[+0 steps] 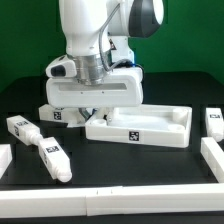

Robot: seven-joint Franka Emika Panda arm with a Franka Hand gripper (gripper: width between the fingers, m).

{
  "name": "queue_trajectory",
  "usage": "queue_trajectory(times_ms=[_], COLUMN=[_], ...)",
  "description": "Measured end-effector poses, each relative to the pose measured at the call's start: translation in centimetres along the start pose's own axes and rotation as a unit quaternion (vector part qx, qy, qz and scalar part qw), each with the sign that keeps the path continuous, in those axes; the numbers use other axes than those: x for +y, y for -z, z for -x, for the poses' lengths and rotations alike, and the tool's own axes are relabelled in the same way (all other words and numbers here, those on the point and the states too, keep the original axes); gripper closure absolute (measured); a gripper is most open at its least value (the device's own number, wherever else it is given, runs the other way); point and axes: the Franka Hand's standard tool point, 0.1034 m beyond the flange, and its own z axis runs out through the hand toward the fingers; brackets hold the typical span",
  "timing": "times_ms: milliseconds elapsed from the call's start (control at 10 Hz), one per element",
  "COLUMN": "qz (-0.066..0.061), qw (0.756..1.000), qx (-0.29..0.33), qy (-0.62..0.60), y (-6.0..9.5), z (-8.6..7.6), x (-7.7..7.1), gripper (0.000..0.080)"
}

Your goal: Assemble desk

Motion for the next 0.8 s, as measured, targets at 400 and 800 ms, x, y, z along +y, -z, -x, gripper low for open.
queue_trajectory(times_ms=[400,800], qz=[-0.016,-0.038], qw=[1.0,0.997], qx=[-0.027,-0.049], qy=[0.005,0.055], y=[1.6,6.4], z=[-1.7,-7.1], x=[0.1,-0.6], gripper=[0.0746,0.0746])
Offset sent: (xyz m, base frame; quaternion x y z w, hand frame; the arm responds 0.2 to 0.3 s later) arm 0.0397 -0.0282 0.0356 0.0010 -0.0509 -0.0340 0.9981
